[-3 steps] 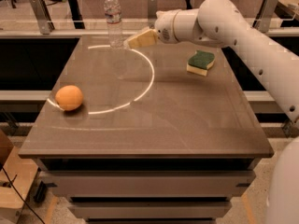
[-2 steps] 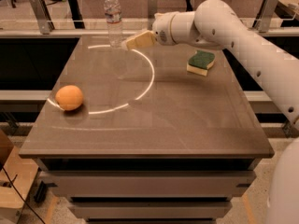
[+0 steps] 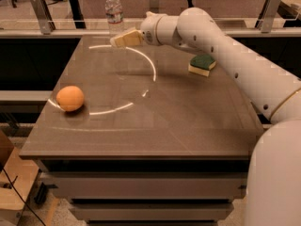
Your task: Knock water bottle over
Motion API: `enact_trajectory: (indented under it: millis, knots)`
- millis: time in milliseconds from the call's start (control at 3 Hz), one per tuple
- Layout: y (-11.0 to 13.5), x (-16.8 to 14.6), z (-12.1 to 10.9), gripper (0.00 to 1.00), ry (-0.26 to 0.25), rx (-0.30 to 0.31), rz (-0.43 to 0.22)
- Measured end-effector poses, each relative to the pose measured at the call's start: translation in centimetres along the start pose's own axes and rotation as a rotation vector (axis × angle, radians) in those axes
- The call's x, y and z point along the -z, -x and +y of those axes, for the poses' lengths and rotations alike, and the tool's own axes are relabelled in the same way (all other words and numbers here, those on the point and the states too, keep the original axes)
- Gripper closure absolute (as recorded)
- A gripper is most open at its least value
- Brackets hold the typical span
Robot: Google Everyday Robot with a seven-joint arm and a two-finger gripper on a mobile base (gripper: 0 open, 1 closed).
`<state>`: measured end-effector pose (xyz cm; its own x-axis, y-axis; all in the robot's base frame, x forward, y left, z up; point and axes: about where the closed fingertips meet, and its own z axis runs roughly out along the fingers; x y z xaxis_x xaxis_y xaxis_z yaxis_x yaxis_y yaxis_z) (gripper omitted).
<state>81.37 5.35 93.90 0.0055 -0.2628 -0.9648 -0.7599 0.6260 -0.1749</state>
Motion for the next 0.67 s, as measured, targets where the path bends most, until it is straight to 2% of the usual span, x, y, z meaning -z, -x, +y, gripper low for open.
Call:
enact_trajectory:
  millis: [667]
  knots:
    - [1.1,-4.7,-1.5,0.0,-0.025,0.011,-0.043]
